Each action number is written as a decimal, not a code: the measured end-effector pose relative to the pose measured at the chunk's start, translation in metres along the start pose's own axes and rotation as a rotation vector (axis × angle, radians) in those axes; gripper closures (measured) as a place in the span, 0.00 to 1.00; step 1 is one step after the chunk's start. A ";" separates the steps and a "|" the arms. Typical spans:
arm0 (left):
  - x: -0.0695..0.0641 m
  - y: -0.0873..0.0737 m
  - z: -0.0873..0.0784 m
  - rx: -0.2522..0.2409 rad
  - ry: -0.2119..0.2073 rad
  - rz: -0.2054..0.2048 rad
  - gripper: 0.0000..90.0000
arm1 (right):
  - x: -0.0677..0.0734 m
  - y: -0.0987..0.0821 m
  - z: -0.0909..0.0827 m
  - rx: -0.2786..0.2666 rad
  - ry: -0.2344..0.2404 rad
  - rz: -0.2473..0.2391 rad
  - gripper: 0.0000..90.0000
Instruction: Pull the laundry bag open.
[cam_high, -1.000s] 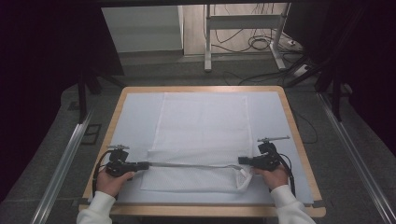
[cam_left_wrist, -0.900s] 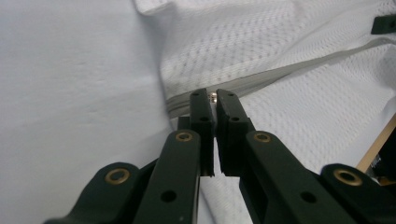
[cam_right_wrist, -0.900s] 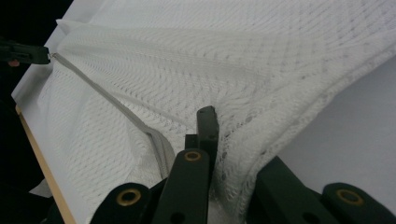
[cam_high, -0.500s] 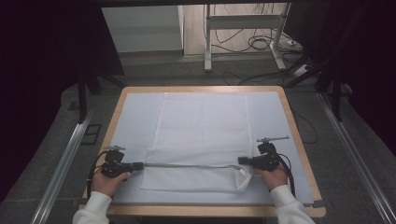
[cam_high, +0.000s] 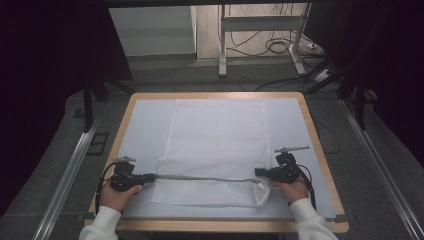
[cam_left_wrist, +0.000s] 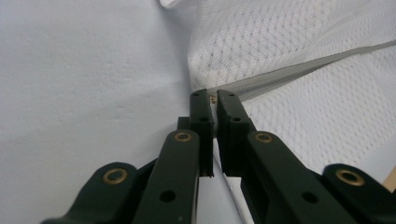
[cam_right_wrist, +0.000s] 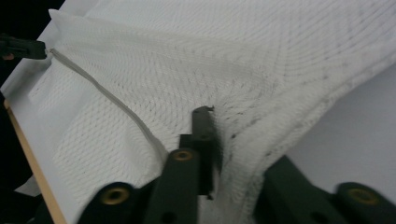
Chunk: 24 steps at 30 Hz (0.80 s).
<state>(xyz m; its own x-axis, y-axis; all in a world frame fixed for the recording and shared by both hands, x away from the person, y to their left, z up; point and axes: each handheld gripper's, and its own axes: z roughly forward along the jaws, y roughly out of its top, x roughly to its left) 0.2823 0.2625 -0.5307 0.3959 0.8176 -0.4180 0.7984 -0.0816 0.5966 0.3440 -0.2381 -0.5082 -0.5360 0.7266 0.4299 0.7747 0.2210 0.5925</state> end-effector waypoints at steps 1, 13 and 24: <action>-0.002 0.001 -0.001 -0.020 0.002 0.003 0.89 | 0.001 0.000 -0.001 -0.012 -0.021 -0.009 0.72; -0.038 0.013 -0.004 -0.174 0.059 0.168 0.36 | 0.005 0.005 -0.034 -0.155 -0.150 -0.078 0.28; -0.052 0.029 0.013 -0.172 0.061 0.214 0.31 | -0.016 -0.003 -0.064 -0.270 -0.182 -0.127 0.27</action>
<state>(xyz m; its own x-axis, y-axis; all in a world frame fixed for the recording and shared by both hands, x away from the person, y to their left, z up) 0.2908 0.2106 -0.5003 0.5150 0.8255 -0.2308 0.6085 -0.1624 0.7768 0.3288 -0.2924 -0.4735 -0.5351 0.8138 0.2268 0.5759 0.1550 0.8027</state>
